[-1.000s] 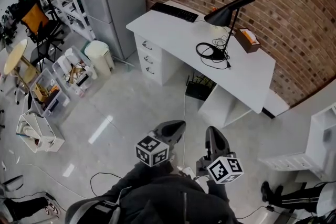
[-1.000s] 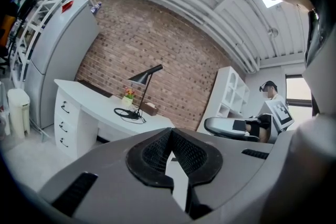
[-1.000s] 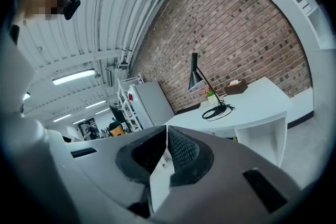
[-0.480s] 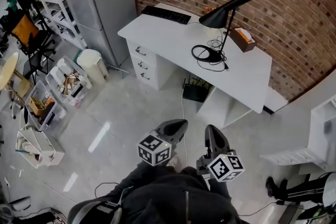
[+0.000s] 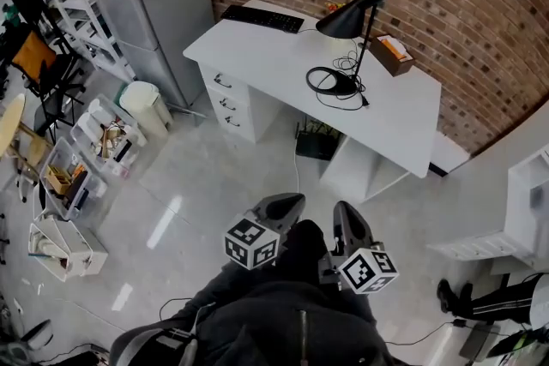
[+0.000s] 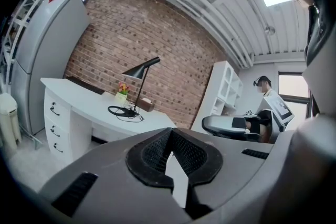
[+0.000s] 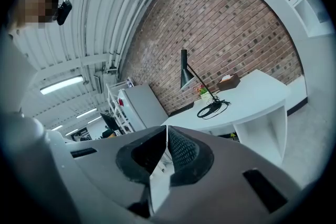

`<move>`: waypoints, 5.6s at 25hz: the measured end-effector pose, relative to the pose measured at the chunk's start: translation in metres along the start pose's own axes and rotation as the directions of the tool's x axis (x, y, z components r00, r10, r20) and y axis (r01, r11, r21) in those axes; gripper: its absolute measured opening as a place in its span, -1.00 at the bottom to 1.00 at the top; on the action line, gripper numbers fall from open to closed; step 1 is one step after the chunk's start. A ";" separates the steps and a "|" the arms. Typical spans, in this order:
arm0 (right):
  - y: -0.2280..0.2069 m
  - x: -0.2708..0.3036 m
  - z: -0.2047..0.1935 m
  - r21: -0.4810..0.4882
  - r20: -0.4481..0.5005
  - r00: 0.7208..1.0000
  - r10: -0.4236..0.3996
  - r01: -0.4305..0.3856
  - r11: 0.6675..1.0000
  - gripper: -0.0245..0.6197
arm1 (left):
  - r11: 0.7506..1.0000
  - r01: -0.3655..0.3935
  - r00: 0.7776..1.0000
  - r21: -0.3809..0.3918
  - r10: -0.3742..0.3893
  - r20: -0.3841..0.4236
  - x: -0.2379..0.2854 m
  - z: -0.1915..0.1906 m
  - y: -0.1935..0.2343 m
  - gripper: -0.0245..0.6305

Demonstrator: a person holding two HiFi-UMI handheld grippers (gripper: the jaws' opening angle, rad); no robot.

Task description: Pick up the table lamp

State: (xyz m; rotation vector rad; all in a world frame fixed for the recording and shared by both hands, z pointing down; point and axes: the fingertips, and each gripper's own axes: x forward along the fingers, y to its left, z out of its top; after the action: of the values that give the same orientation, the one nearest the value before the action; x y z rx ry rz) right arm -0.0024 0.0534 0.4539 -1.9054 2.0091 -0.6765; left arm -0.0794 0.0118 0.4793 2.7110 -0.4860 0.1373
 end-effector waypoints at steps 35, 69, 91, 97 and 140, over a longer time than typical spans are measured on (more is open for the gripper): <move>-0.114 0.154 0.082 0.004 -0.052 0.998 0.021 -0.021 1.000 -0.89 | 0.997 -0.069 0.998 -0.035 0.069 0.000 0.160 0.069 0.107 -0.93; -0.253 0.336 0.160 -0.257 -0.158 0.978 0.138 -0.175 0.950 -0.88 | 0.883 0.063 0.938 -0.466 0.107 0.329 0.311 0.201 0.240 -0.93; -0.279 0.439 0.146 -0.442 -0.238 0.968 0.079 -0.180 0.879 -0.56 | 0.661 0.487 0.783 -0.571 -0.042 0.620 0.334 0.251 0.281 -0.29; -0.285 0.454 0.131 -0.445 -0.266 0.963 0.046 -0.165 0.880 -0.56 | 0.635 0.542 0.756 -0.550 -0.083 0.649 0.334 0.259 0.282 -0.36; -0.285 0.452 0.137 -0.500 -0.132 0.991 -0.013 -0.055 0.864 -0.77 | 0.572 0.718 0.629 -0.396 -0.290 0.721 0.337 0.289 0.240 -0.91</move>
State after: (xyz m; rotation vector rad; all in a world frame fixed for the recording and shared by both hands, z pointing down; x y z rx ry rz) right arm 0.2745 -0.4175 0.5347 -2.1524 2.4759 -0.2848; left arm 0.1592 -0.4143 0.3507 1.9800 0.1794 -0.9189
